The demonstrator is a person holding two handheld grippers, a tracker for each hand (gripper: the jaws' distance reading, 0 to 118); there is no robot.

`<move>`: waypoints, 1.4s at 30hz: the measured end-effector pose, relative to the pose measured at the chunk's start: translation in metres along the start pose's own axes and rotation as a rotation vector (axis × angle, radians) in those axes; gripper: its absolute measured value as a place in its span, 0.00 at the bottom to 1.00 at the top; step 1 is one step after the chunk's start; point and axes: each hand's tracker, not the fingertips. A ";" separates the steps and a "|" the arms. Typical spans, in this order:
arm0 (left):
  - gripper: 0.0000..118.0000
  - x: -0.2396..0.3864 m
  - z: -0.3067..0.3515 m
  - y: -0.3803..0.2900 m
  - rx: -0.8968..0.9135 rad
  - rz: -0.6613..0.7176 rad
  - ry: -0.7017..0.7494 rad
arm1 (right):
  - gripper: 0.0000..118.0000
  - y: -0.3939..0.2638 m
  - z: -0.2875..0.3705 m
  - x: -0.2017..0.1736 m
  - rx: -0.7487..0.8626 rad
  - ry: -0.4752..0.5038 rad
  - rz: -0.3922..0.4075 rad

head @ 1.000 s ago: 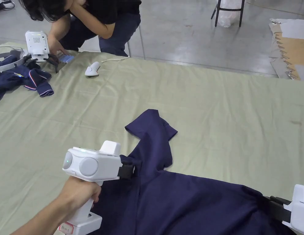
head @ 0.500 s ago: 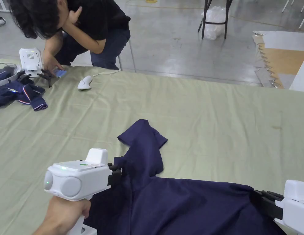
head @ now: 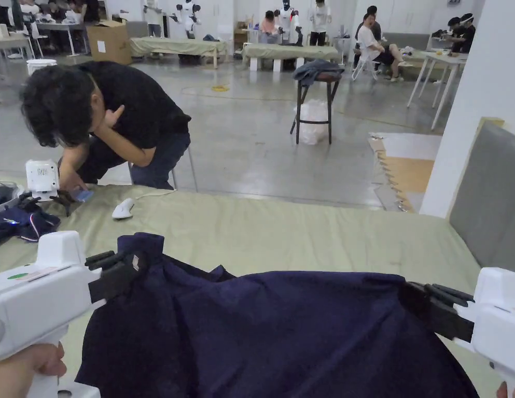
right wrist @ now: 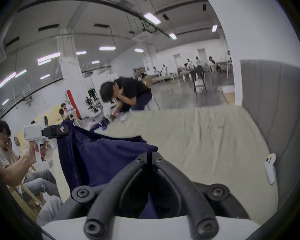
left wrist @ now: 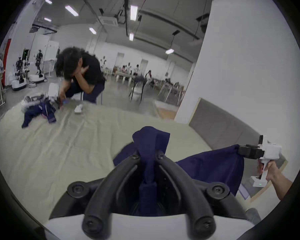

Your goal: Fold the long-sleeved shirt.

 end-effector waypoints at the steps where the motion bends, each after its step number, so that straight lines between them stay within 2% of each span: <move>1: 0.13 -0.003 0.009 0.009 0.025 -0.011 -0.016 | 0.01 0.014 0.010 -0.004 0.026 -0.001 0.007; 6: 0.13 0.031 0.053 0.084 0.176 -0.116 0.001 | 0.01 0.097 0.055 -0.030 0.131 0.002 0.094; 11: 0.13 0.068 0.057 0.161 0.288 -0.151 0.033 | 0.01 0.190 0.074 -0.052 0.200 -0.020 0.154; 13: 0.13 0.087 0.051 0.195 0.312 -0.197 0.064 | 0.01 0.226 0.074 -0.060 0.217 -0.039 0.184; 15: 0.13 0.100 0.039 0.232 0.322 -0.183 0.066 | 0.01 0.264 0.070 -0.066 0.224 -0.062 0.206; 20: 0.13 0.111 -0.001 0.300 0.337 -0.165 0.098 | 0.01 0.330 0.053 -0.070 0.249 -0.117 0.210; 24: 0.13 0.116 -0.040 0.330 0.325 -0.224 0.120 | 0.01 0.366 0.021 -0.053 0.263 -0.155 0.222; 30: 0.13 0.099 -0.100 0.349 0.350 -0.195 0.127 | 0.01 0.382 -0.030 -0.028 0.292 -0.198 0.215; 34: 0.13 0.081 -0.144 0.340 0.318 -0.201 0.175 | 0.01 0.374 -0.070 -0.013 0.287 -0.221 0.244; 42: 0.13 0.031 -0.216 0.270 0.182 -0.238 0.212 | 0.01 0.298 -0.148 0.028 0.179 -0.247 0.226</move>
